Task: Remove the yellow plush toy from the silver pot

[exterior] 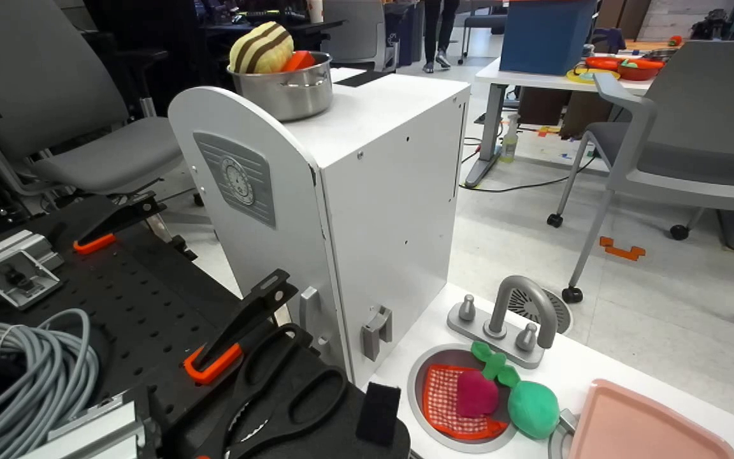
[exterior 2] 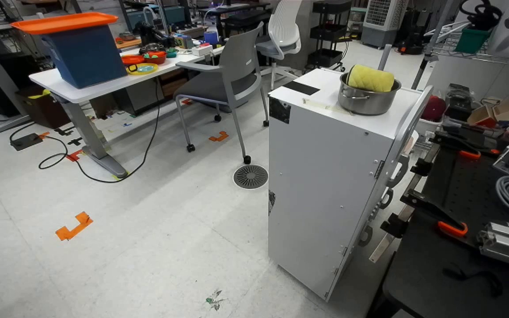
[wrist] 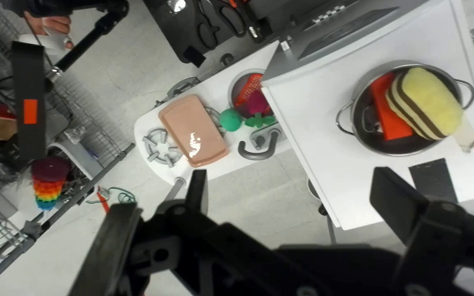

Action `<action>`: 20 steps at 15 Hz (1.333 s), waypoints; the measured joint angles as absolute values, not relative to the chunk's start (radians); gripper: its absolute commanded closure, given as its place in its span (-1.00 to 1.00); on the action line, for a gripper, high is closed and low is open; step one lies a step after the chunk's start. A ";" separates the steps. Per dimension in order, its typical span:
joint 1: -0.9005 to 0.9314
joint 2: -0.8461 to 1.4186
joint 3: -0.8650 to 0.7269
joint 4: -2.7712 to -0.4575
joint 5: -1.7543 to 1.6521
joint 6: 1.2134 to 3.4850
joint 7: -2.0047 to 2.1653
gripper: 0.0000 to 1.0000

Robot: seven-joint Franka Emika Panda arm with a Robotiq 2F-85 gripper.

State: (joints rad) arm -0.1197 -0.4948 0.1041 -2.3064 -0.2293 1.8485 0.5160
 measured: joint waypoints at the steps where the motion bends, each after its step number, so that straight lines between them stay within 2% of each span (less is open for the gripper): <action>1: -0.115 -0.488 0.095 -2.303 -0.191 1.872 0.505 -1.00; 5: -0.100 -0.480 0.058 -2.301 -0.082 1.921 0.443 -1.00; 20: -0.084 -0.477 0.045 -2.311 -0.035 1.927 0.315 -1.00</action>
State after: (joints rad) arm -0.0837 -0.4773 0.0448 -2.3109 -0.0352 1.9273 0.3151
